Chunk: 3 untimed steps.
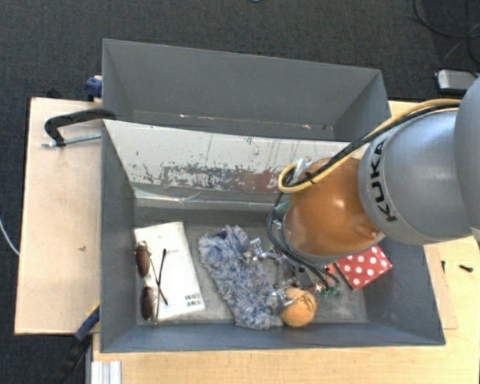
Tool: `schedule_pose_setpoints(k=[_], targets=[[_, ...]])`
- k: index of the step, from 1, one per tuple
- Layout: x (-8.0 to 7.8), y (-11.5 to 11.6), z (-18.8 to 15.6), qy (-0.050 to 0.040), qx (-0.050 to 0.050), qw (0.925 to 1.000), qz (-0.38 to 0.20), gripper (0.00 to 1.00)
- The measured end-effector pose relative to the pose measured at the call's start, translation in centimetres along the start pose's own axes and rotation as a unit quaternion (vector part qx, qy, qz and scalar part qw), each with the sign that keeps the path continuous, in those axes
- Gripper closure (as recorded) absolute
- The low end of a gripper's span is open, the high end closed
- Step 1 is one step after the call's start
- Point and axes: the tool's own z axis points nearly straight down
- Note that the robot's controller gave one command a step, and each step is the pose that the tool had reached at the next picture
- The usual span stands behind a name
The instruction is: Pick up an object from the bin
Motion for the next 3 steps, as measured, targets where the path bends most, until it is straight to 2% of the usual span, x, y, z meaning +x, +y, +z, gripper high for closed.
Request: schedule_pose_setpoints(k=[1, 2, 3], targets=[[-0.2, 0.8, -2.0, 0.0, -0.002, 0.9886, -0.151, 0.0], [-0.1, 0.3, -1.4, 0.0028, -0.003, 0.9957, -0.092, 0.0], [-0.4, 0.3, -0.9, -0.0084, 0.0, 0.9603, -0.279, 1.0]])
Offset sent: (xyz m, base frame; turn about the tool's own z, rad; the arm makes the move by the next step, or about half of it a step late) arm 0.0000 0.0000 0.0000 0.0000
